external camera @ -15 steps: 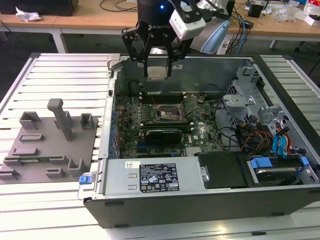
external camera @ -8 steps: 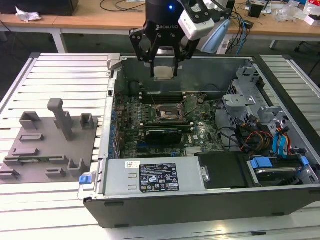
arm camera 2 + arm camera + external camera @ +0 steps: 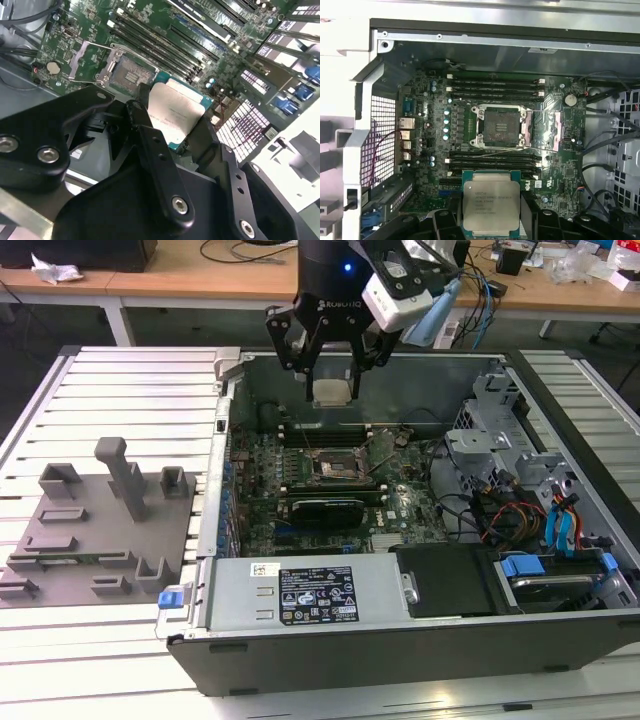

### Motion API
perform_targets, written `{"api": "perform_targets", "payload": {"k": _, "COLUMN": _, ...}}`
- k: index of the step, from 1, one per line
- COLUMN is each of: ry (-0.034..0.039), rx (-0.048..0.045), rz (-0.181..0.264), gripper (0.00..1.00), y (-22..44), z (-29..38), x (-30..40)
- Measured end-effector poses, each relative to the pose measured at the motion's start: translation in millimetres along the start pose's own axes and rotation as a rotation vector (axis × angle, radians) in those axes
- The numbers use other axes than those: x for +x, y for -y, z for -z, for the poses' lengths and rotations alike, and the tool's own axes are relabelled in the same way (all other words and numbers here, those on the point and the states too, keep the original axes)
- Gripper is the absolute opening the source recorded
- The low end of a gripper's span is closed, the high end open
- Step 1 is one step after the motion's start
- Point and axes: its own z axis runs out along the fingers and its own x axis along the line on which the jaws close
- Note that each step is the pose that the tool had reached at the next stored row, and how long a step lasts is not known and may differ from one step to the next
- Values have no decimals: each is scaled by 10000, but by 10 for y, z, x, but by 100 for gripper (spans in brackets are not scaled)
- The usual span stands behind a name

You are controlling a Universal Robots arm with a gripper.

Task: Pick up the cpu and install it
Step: 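Pick up the cpu and move it towards the insertion slot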

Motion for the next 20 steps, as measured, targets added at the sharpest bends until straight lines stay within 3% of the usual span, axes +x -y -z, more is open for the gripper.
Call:
{"api": "perform_targets", "payload": {"k": 18, "ry": -5, "rx": 39, "rz": 0, "gripper": 55, "y": -52, "z": -82, "x": -385}}
{"api": "perform_targets", "payload": {"k": 20, "ry": -4, "rx": 43, "rz": 0, "gripper": 55, "y": -56, "z": -91, "x": -451}}
